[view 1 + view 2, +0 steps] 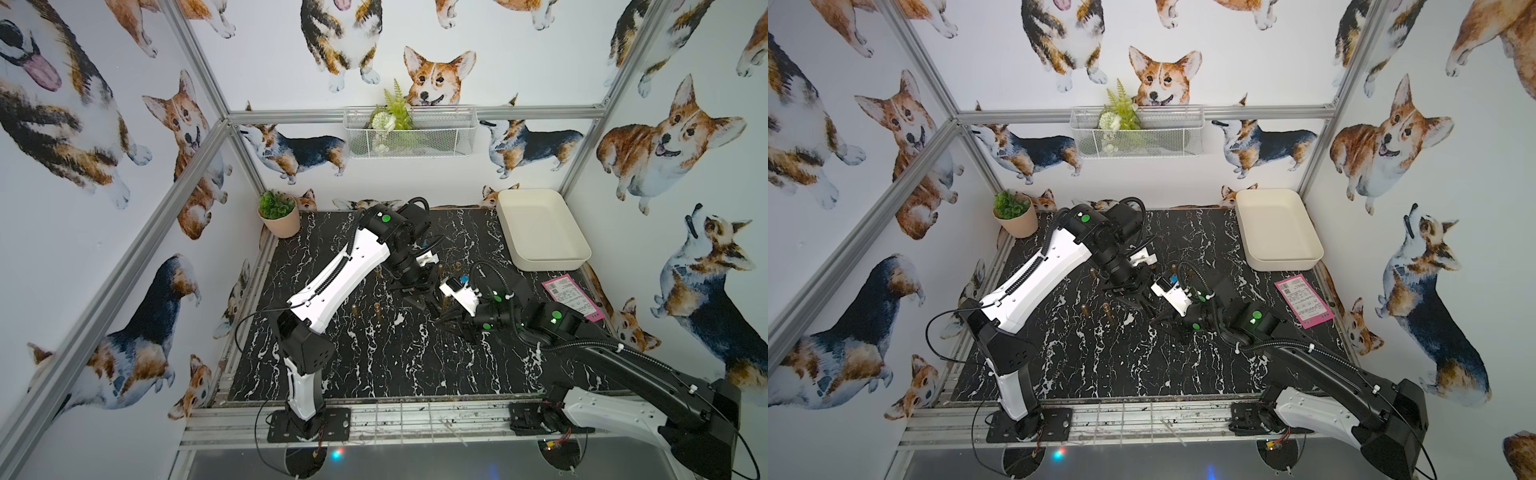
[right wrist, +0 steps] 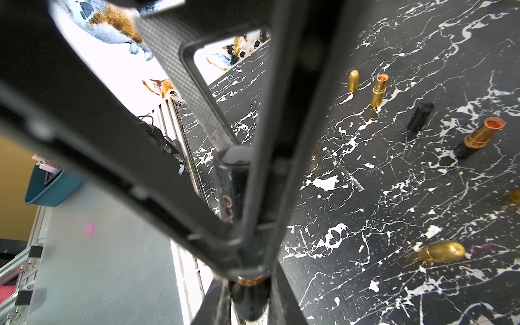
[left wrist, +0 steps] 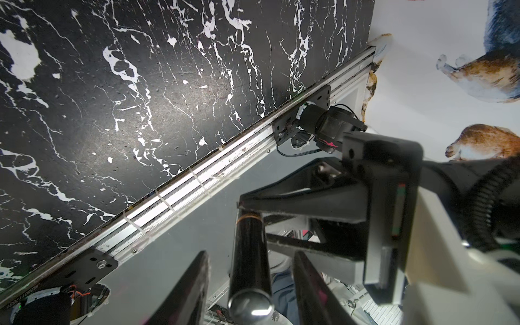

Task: Open the lipstick cap
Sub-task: Open the cover of the lipstick.

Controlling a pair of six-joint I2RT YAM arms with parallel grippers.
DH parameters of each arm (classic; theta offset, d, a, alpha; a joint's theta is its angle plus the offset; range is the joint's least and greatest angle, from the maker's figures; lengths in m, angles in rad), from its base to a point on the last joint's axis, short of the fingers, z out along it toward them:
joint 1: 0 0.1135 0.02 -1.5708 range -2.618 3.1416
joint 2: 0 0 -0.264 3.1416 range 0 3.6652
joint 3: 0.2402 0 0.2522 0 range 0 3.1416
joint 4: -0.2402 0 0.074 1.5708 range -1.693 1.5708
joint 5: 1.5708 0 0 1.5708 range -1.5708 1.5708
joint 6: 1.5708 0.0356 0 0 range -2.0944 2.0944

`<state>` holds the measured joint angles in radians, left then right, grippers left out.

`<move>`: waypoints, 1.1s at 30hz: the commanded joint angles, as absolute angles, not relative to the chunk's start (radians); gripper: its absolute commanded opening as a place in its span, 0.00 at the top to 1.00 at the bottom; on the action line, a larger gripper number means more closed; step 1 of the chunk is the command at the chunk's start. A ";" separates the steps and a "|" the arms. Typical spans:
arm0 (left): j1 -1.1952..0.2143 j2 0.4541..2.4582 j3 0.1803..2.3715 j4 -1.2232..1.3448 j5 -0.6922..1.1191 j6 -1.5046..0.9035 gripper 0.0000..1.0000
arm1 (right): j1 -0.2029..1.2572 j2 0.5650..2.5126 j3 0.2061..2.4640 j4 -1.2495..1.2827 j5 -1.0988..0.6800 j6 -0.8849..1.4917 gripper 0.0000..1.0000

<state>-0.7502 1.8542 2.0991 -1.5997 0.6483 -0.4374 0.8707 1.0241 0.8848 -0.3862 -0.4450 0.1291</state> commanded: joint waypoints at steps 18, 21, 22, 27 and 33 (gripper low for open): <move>-0.751 1.857 2.085 -1.644 0.653 -0.413 0.92 | 0.876 1.024 0.892 -0.351 -0.431 0.112 0.93; -0.751 1.859 2.085 -1.644 0.657 -0.413 0.94 | 0.878 1.022 0.893 -0.359 -0.431 0.110 0.94; -0.751 1.858 2.089 -1.646 0.655 -0.412 0.94 | 0.879 1.022 0.894 -0.363 -0.430 0.108 0.94; -0.723 1.849 2.104 -1.654 0.634 -0.413 0.97 | 0.885 1.013 0.882 -0.369 -0.428 0.119 0.94; -0.650 1.830 2.129 -1.663 0.636 -0.413 0.98 | 0.897 0.991 0.846 -0.364 -0.416 0.144 0.95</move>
<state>-0.6750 1.8412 2.1178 -1.6009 0.6563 -0.4217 0.8875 1.0054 0.8581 -0.4023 -0.3973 0.1345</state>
